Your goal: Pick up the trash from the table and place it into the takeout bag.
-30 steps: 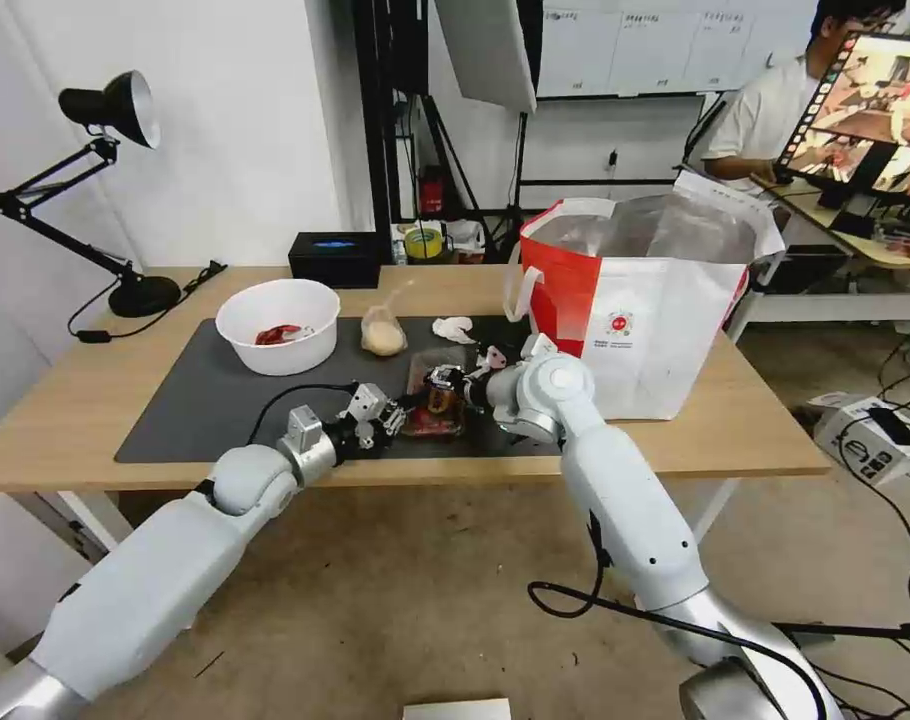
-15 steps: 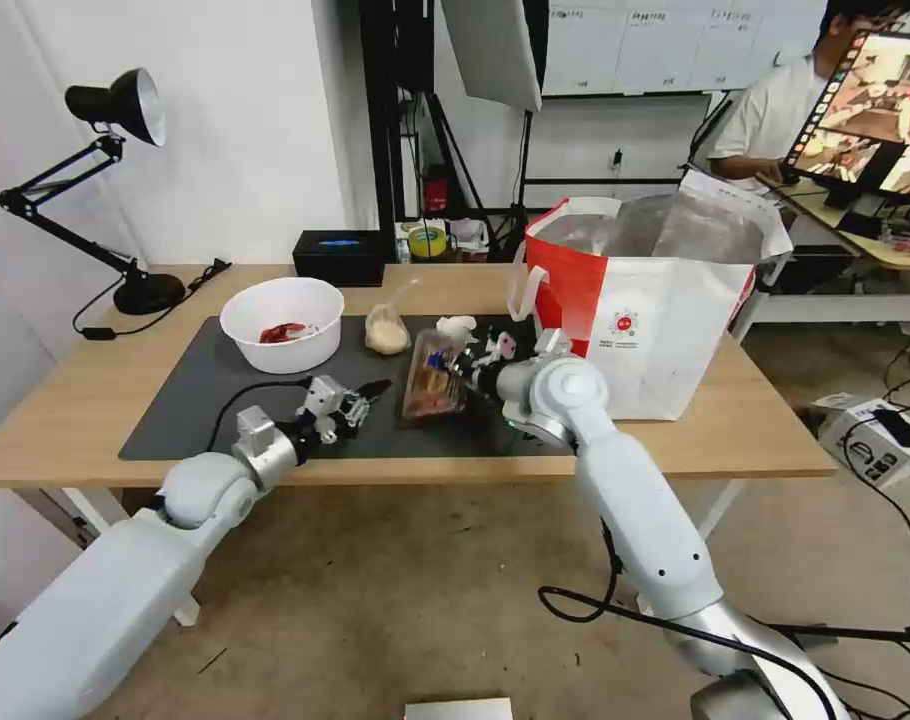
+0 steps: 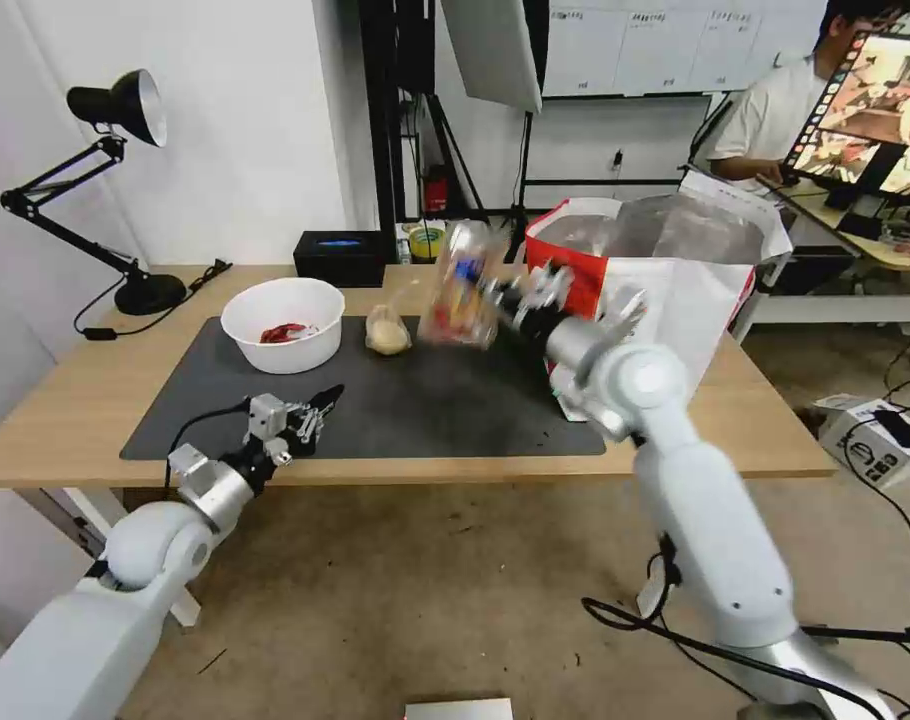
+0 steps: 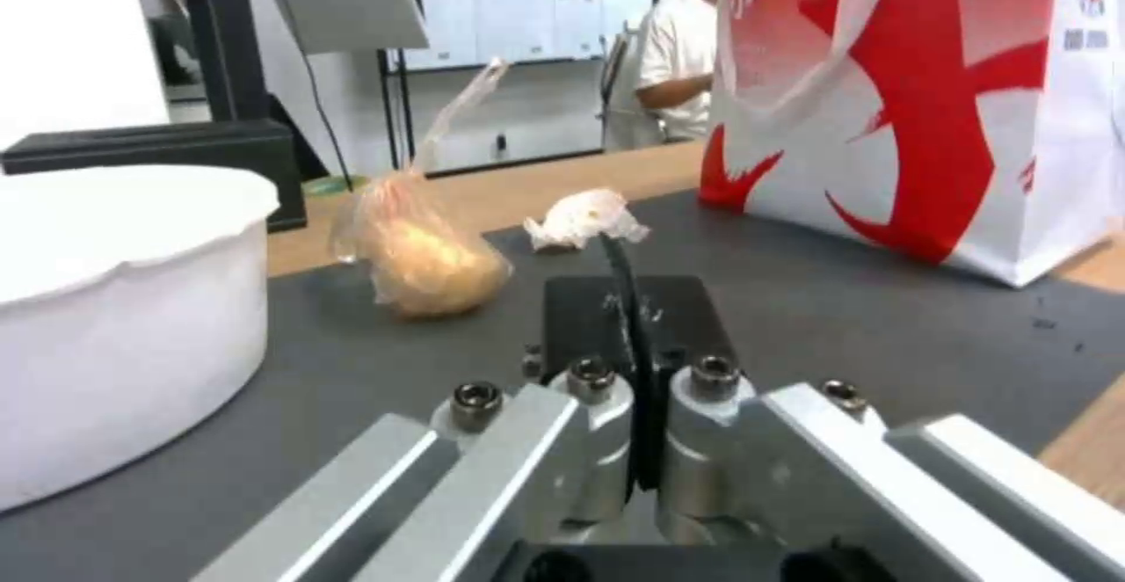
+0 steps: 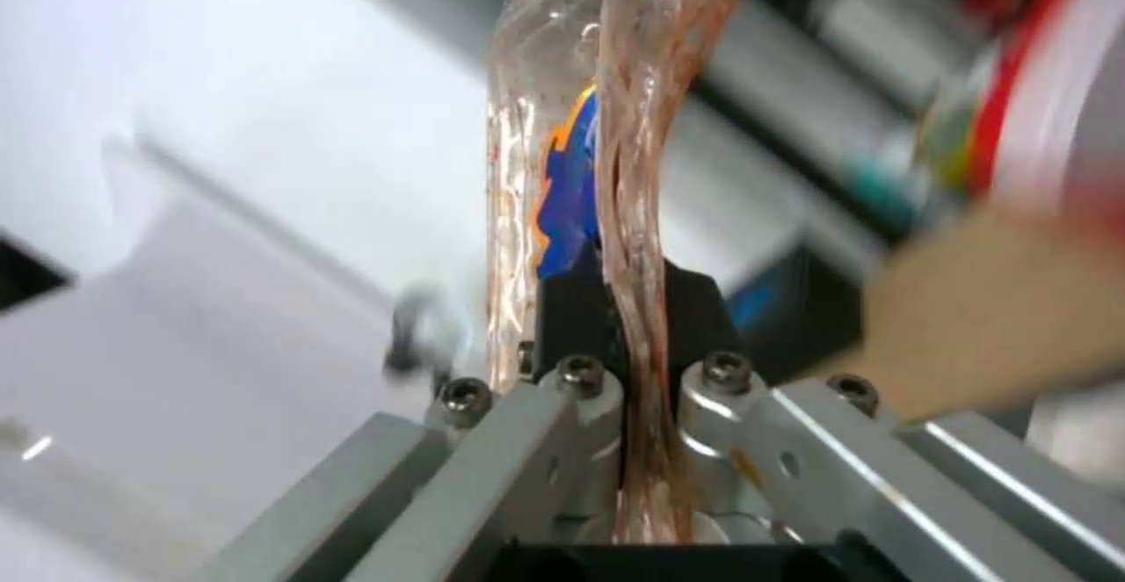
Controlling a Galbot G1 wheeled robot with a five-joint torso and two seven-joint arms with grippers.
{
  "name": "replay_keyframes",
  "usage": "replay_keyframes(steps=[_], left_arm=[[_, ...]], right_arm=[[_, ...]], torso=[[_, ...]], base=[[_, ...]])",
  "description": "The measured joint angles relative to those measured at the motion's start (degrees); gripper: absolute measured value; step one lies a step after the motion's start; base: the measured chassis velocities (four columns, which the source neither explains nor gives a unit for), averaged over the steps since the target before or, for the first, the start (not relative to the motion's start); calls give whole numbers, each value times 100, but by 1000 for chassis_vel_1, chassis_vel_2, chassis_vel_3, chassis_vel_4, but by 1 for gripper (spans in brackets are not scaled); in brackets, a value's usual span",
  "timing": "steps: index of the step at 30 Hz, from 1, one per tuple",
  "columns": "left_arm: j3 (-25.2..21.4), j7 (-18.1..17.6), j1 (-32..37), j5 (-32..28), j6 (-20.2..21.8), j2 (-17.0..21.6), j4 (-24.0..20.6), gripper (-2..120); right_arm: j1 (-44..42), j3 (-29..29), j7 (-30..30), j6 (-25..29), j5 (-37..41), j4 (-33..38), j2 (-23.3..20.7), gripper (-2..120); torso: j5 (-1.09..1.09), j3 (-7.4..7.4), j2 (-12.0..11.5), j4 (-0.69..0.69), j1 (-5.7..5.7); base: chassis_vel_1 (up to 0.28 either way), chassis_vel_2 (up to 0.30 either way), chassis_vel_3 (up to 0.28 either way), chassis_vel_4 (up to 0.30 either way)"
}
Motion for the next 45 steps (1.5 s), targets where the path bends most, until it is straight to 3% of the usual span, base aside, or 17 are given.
replay_keyframes(steps=[7,13,18,21,23,24,28,30,32,34,45], left_arm=[[-108,-131,154,-192,72,-181,-258,2],[-121,-206,374,-302,118,-366,-363,27],[-32,-257,377,-297,124,-418,-378,40],[54,-328,338,-303,137,-409,-421,57],[62,-336,337,-307,139,-400,-430,58],[67,-348,336,-312,140,-384,-442,67],[63,-356,342,-320,142,-355,-457,75],[41,-360,367,-330,143,-315,-480,88],[38,-360,382,-331,143,-312,-486,91],[37,-360,438,-321,144,-331,-491,99],[37,-356,518,-269,147,-355,-560,100]], right_arm=[[316,245,236,296,-858,-153,-617,0],[198,322,110,375,-1792,-382,-1447,0],[88,220,117,397,-2114,-497,-1487,0],[40,129,175,505,-2146,-747,-1427,0],[33,119,192,530,-2106,-786,-1414,1],[10,120,210,551,-1970,-814,-1390,5],[-20,167,248,552,-1670,-808,-1353,15],[-52,232,300,533,-1365,-778,-1342,27],[-63,247,310,517,-1276,-770,-1342,31],[-84,293,362,457,-1040,-729,-1340,43],[-171,347,391,396,-757,-539,-1361,82]], torso=[[3,1,0,-1,1],[2,0,0,-3,0],[2,0,0,0,0],[1,1,0,-1,1],[1,1,0,-1,1],[1,1,-1,0,1],[0,1,-1,0,1],[0,1,0,-1,1],[0,1,0,-1,1],[-1,1,0,-1,1],[0,1,0,0,1]], base=[[0,0,0,0],[0,0,0,0],[0,0,0,0],[0,0,0,0],[0,0,0,0],[0,0,0,0],[0,0,0,0],[0,0,0,0],[0,0,0,0],[0,0,0,0],[0,0,0,0]])
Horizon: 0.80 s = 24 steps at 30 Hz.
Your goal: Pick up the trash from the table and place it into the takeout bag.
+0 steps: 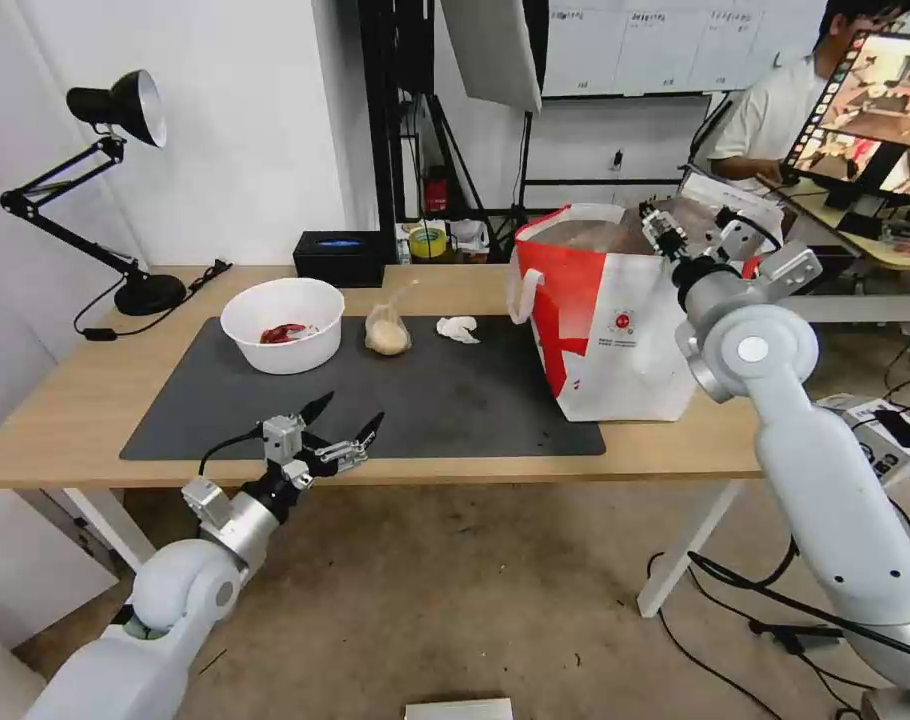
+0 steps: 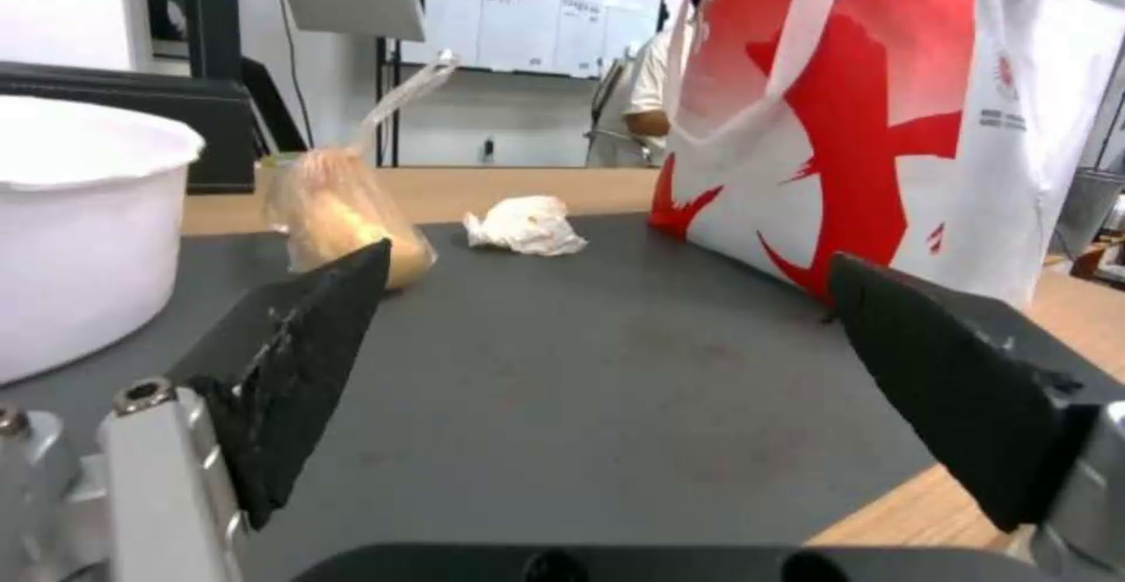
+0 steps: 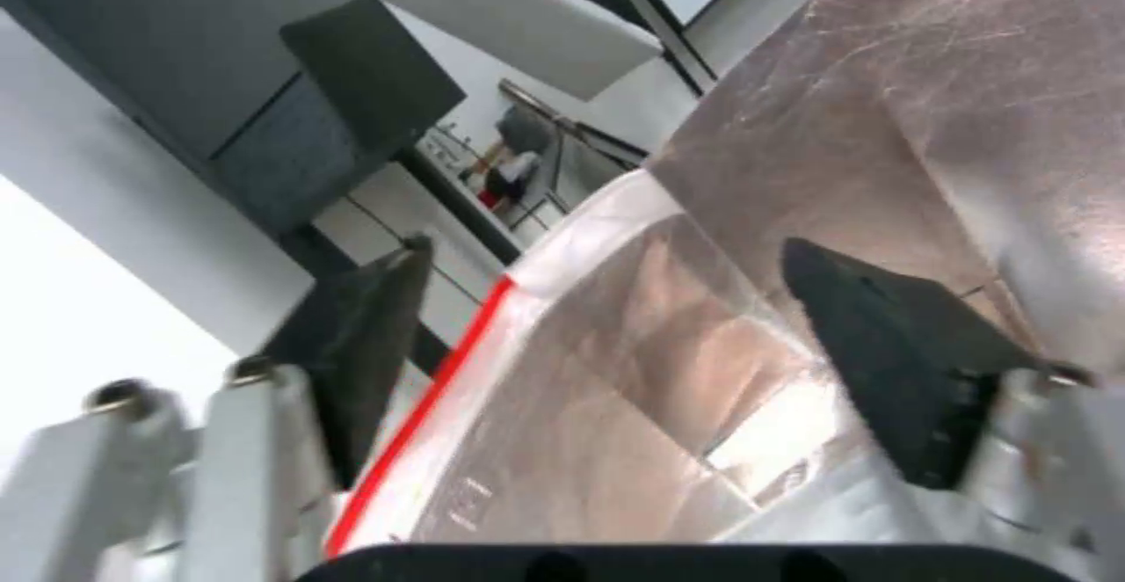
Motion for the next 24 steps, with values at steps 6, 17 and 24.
replay_keyframes(steps=[6,17,24], left_arm=[[-131,-7,-12,-17,-2,73,-34,100],[-481,-411,139,403,-235,170,-56,100],[-710,-607,314,830,-322,48,1,100]], right_arm=[[-210,149,-447,120,256,448,-143,98],[-2198,430,-2759,-242,-1515,2030,-1314,100],[-3895,799,-3149,151,-2996,2378,-1469,100]], torso=[[0,0,0,0,0],[0,-1,0,0,-1],[1,-1,0,-2,-1]], base=[[0,0,0,0],[0,0,0,0],[0,0,0,0]])
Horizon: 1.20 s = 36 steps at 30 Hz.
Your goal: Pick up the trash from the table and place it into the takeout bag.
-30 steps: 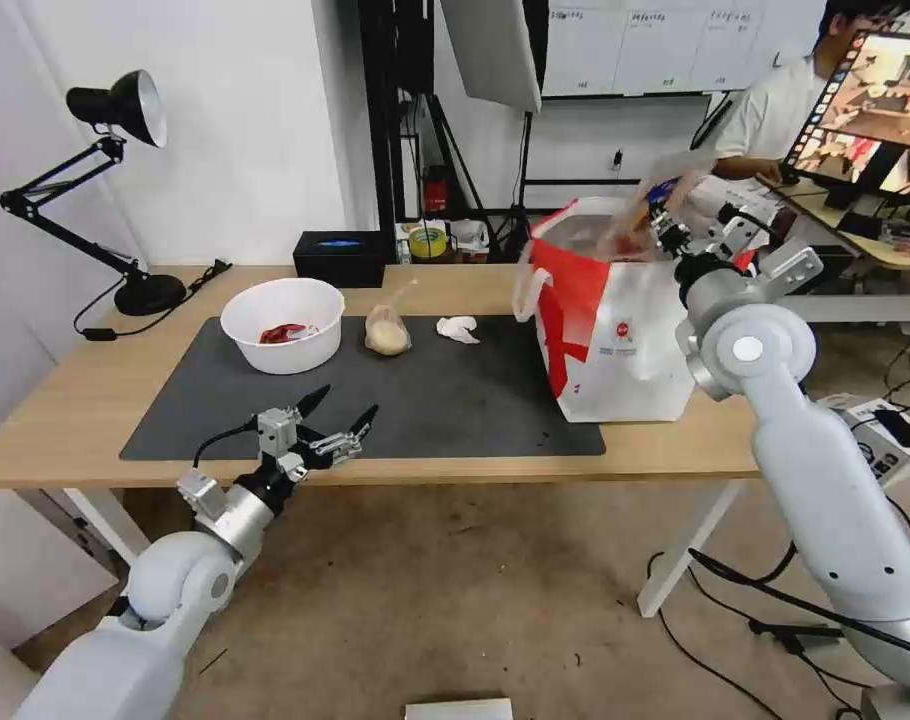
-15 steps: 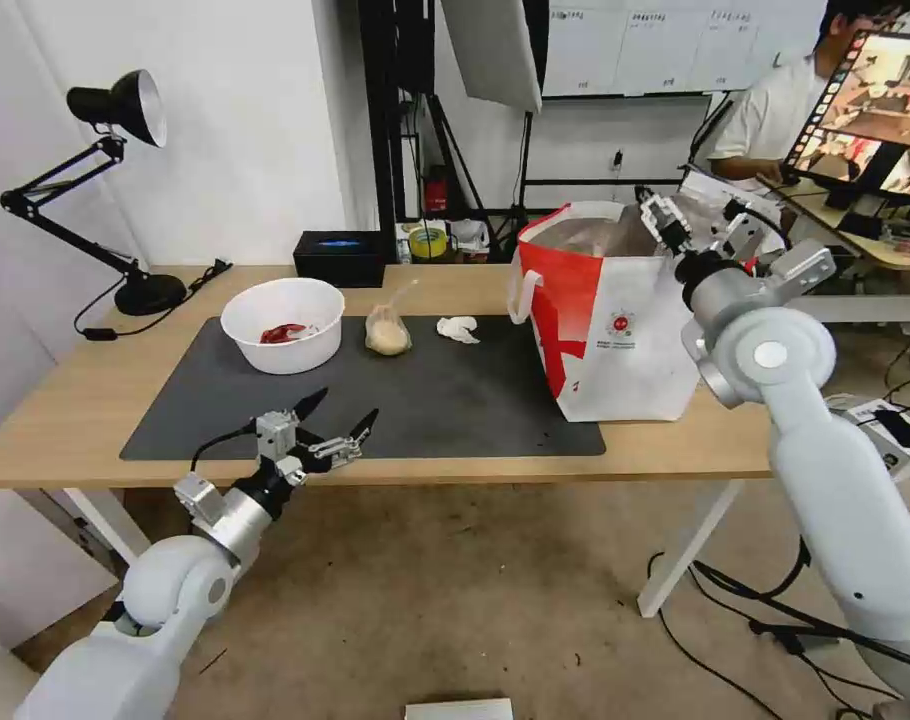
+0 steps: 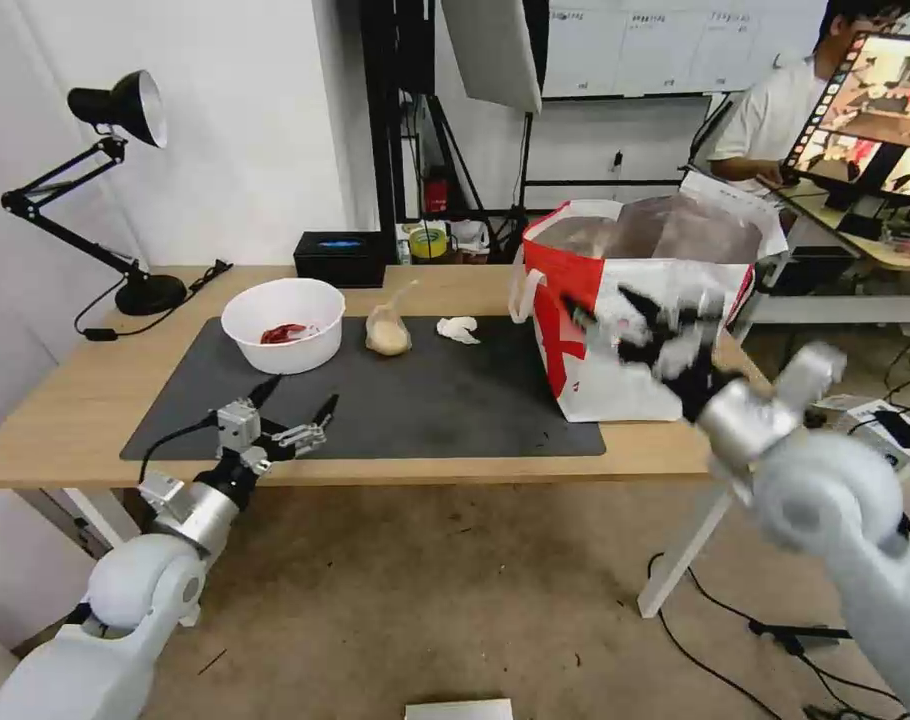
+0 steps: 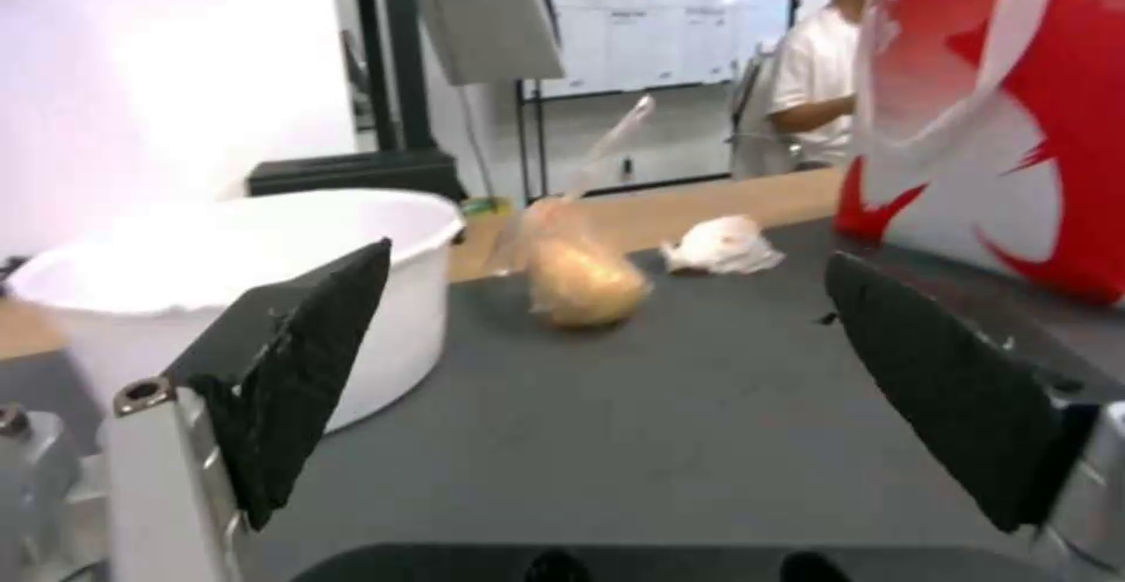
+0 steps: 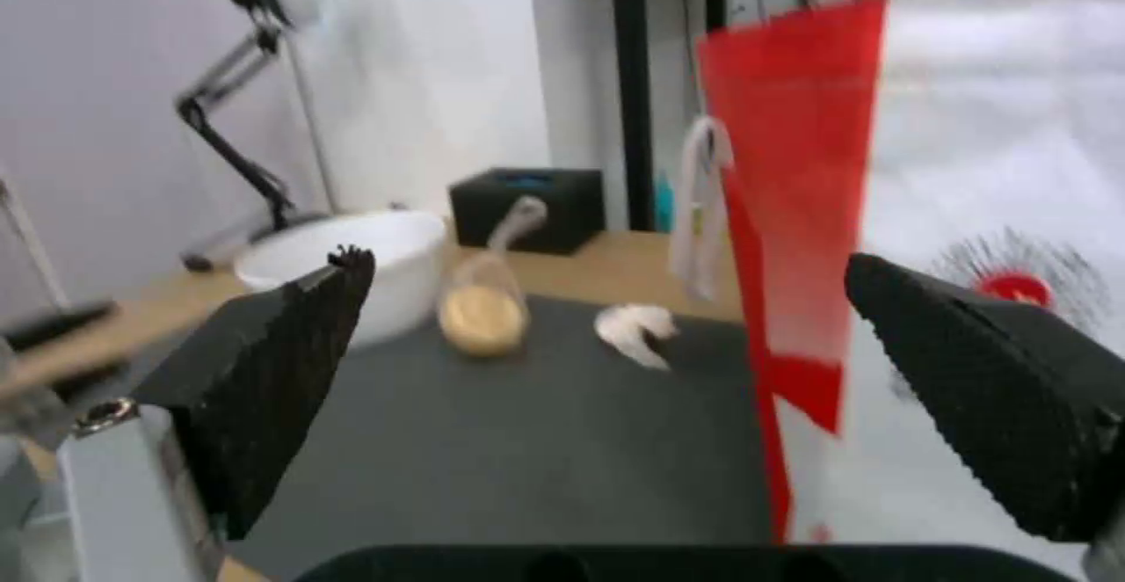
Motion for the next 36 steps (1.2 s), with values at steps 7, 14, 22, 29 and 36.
replay_keyframes(steps=[7,14,22,29,36], left_arm=[[-175,-221,289,263,-42,-201,102,100],[-272,-266,456,303,-42,-208,213,100],[-268,-249,483,313,-5,-260,233,100],[-282,-230,516,304,2,-353,145,100],[-364,-231,539,288,49,-453,54,100]], right_arm=[[-827,3,86,566,-1062,-214,423,100],[-1183,-161,164,728,-1357,-398,686,100],[-1091,-313,272,657,-1311,-444,644,100],[-209,-1290,474,419,-1270,-635,665,100],[2561,-3655,1396,228,-1162,-1983,1249,100]], torso=[[0,1,0,2,0],[0,1,-1,3,0],[-1,1,-1,2,1],[0,1,-1,1,0],[-1,3,-2,4,3]], base=[[0,0,0,0],[0,0,0,0],[0,0,0,0],[0,0,0,0],[0,0,0,0]])
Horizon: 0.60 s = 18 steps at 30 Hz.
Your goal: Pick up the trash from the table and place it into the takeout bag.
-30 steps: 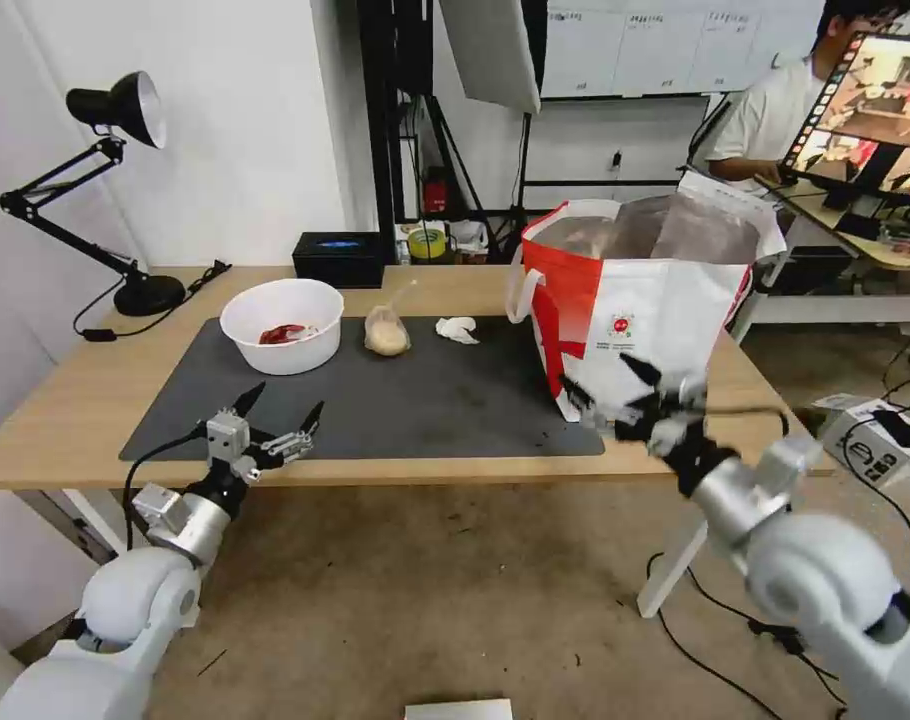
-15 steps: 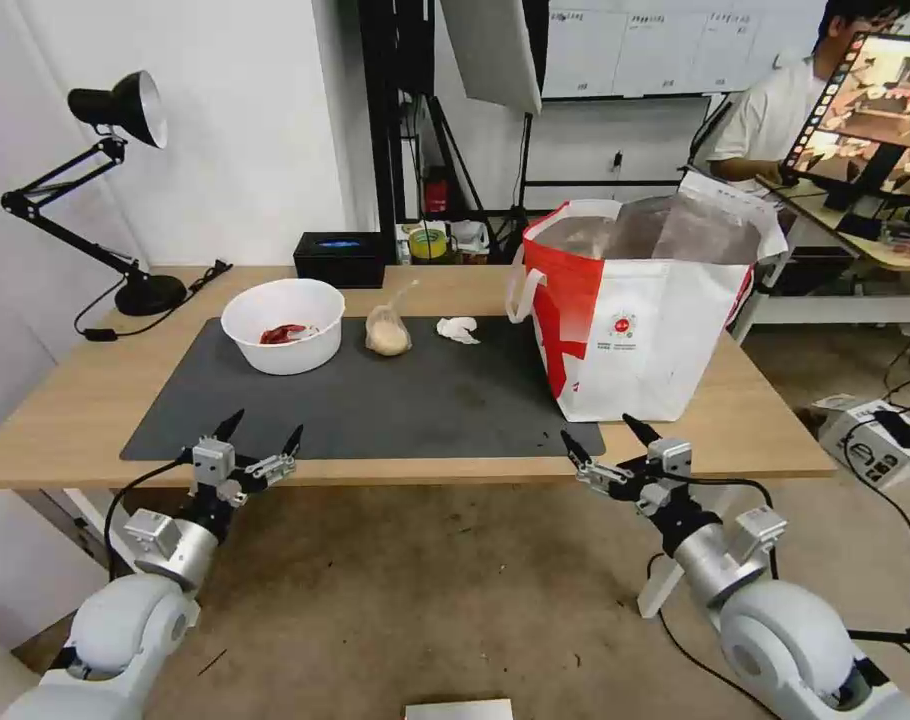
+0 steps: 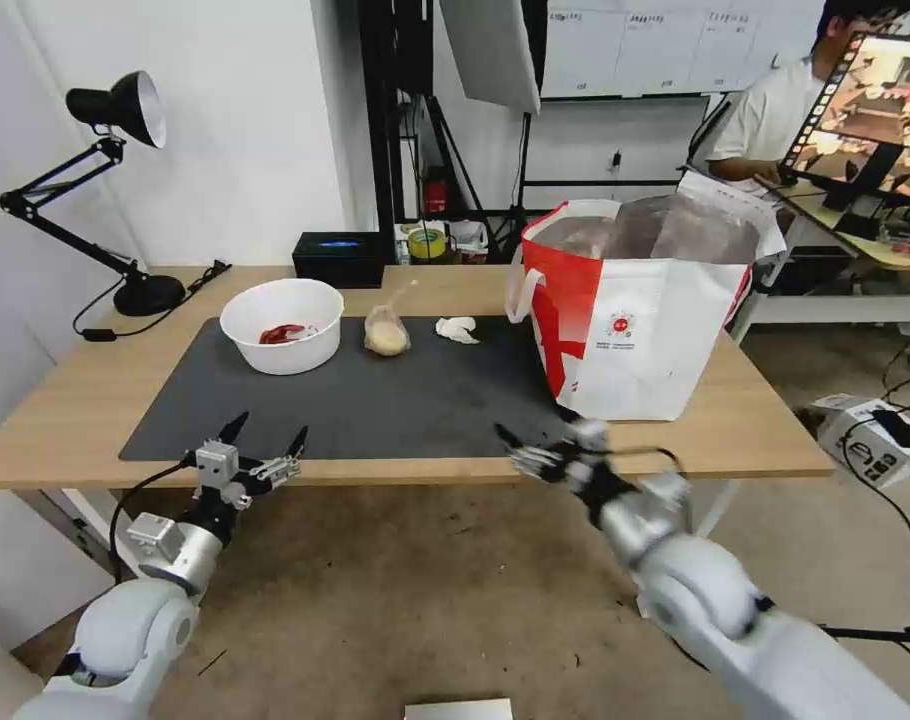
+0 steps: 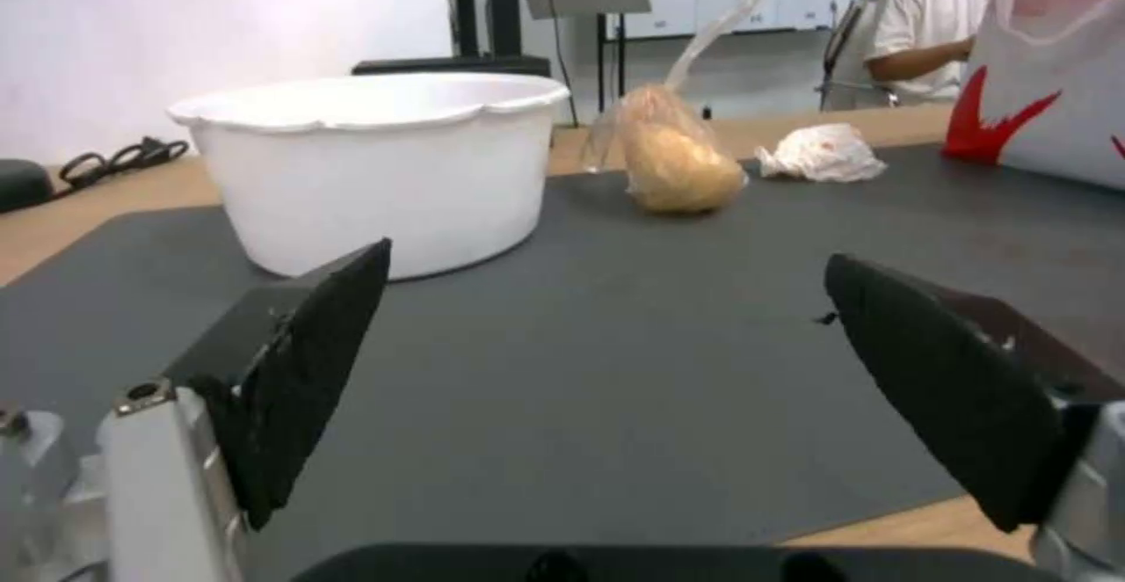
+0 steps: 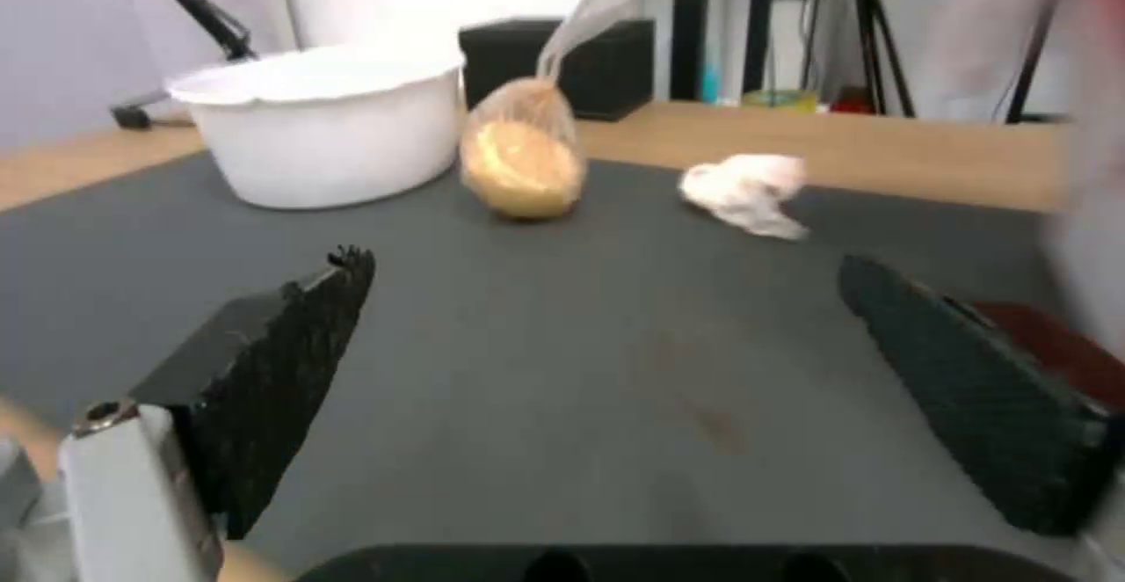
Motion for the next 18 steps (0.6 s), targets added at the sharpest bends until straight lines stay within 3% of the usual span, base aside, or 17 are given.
replay_keyframes(steps=[4,7,8,9,11,14,15,18], left_arm=[[-53,-6,14,-9,11,-49,-3,100],[-163,2,44,-14,10,-94,40,100],[-163,2,44,-14,10,-94,40,100],[-202,3,47,-17,9,-122,60,100],[-232,3,50,-20,6,-146,84,100],[-268,13,51,-29,-12,-204,130,100],[-268,13,51,-29,-12,-204,130,100],[-264,15,11,-31,-31,-230,163,100]], right_arm=[[917,-577,362,-62,132,-580,381,100],[2145,-1247,1044,-270,362,-1766,1141,100],[2145,-1247,1044,-270,362,-1766,1141,100],[2440,-1357,1268,-371,451,-2186,1419,100],[2647,-1393,1389,-430,529,-2562,1649,100],[3155,-1314,1580,-555,573,-3660,2304,100],[3155,-1314,1580,-555,573,-3660,2304,100],[3593,-929,1787,-711,453,-4712,2976,100]], torso=[[-1,-1,0,-1,-1],[-2,0,0,0,1],[-2,0,0,0,1],[-1,0,0,0,0],[2,0,0,0,0],[-1,0,0,-1,0],[-1,0,0,-1,0],[0,-1,0,-2,0]], base=[[0,0,0,0],[0,0,0,0],[0,0,0,0],[0,0,0,0],[0,0,0,0],[0,0,0,0],[0,0,0,0],[0,0,0,0]])
